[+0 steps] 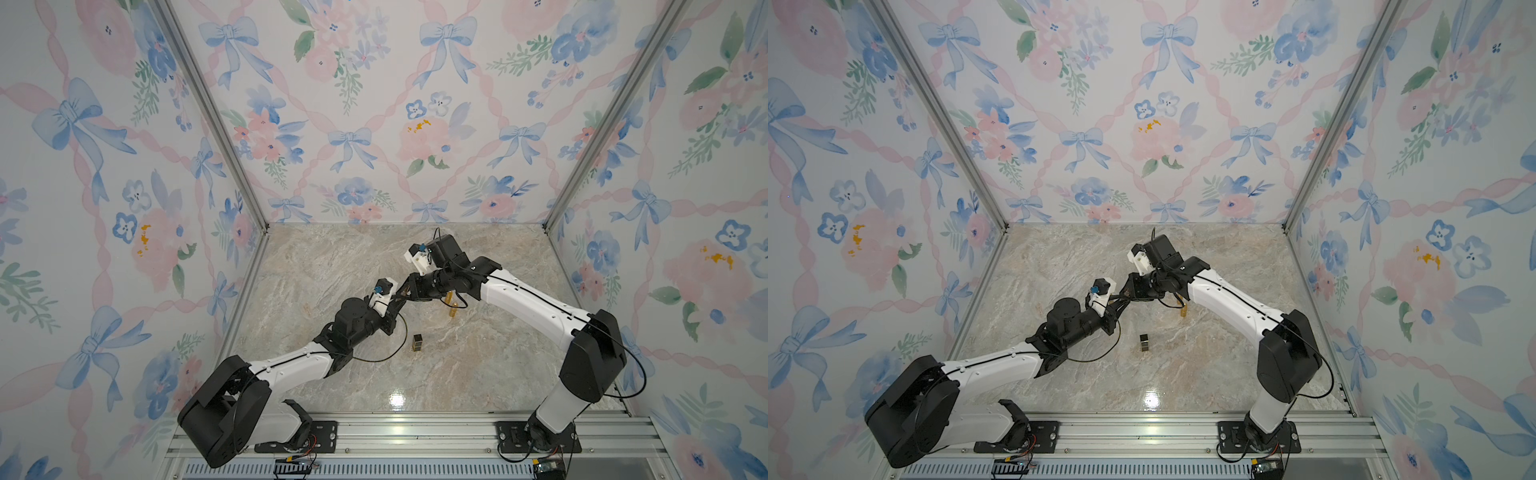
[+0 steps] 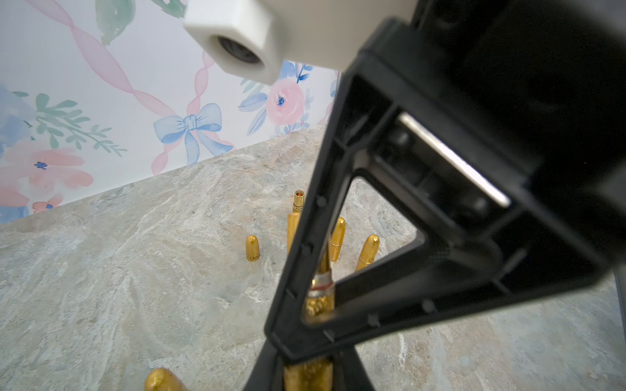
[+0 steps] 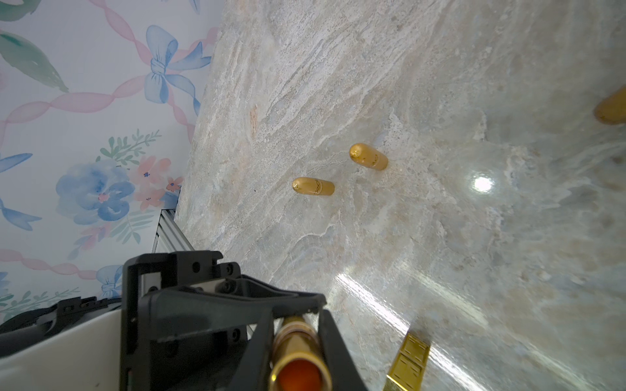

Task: Open the lipstick cap
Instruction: Place the lipstick at the center of the board.

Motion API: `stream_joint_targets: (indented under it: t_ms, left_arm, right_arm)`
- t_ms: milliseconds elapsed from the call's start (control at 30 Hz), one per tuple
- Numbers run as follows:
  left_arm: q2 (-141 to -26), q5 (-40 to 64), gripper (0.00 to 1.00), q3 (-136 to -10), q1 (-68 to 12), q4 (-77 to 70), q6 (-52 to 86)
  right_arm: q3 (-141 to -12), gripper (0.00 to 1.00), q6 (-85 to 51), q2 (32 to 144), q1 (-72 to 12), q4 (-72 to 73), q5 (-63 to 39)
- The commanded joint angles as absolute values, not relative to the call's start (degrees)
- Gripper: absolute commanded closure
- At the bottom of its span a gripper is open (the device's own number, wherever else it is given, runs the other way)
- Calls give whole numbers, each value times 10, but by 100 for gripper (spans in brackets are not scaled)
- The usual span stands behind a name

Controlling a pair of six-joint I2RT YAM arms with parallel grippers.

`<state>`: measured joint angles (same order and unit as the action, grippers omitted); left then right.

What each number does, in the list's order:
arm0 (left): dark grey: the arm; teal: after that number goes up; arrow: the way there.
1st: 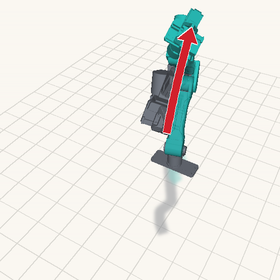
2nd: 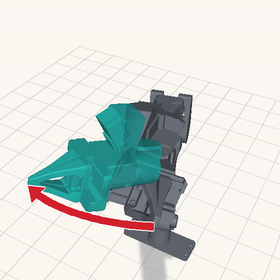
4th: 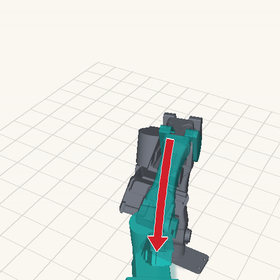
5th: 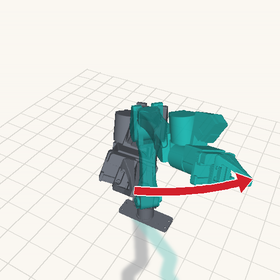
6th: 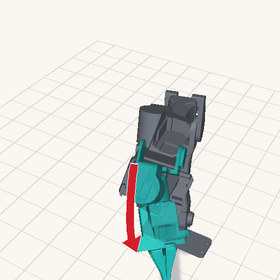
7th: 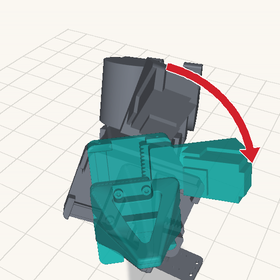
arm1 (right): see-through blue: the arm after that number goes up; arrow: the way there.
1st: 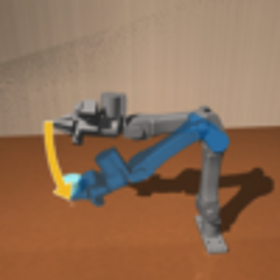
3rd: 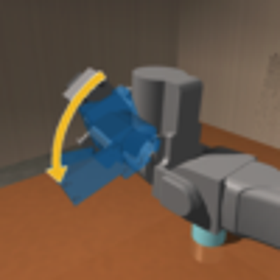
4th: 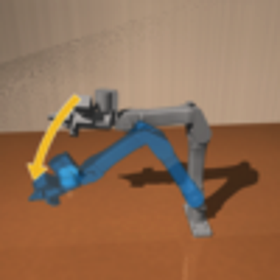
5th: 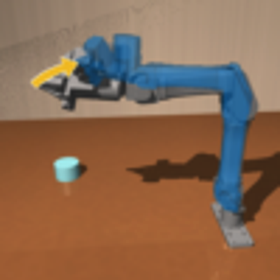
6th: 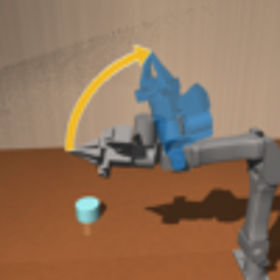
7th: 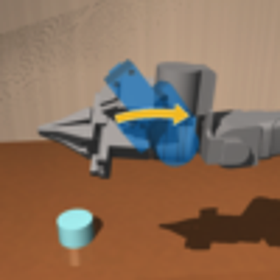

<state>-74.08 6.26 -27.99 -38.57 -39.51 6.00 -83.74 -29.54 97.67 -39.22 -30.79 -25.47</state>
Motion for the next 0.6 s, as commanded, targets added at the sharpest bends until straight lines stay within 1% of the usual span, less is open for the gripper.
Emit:
stream_joint_targets:
  t_ms: [0, 100, 133, 167, 233, 300, 433, 567]
  left_arm:
    - [-743, 55, 100, -299, -383, -417, 49]
    - [-740, 51, 99, -298, -384, -416, 49]
    - [-739, 48, 94, -297, -384, -416, 51]
    - [-738, 47, 87, -296, -384, -415, 51]
    - [-731, 42, 66, -291, -384, -413, 53]
    - [-724, 36, 53, -285, -383, -411, 55]
    - [-708, 24, 41, -275, -384, -393, 59]
    - [-692, 10, 33, -270, -384, -364, 66]
  right_arm:
    - [-858, 82, -284, 982, -395, -320, -234]
    - [-867, 83, -276, 981, -395, -330, -213]
    - [-871, 83, -273, 982, -394, -335, -203]
    - [-875, 83, -269, 983, -394, -339, -194]
    - [-885, 83, -259, 987, -394, -352, -163]
    - [-893, 83, -250, 993, -393, -358, -137]
    - [-908, 83, -233, 1014, -392, -360, -89]
    - [-921, 83, -220, 1044, -392, -349, -39]
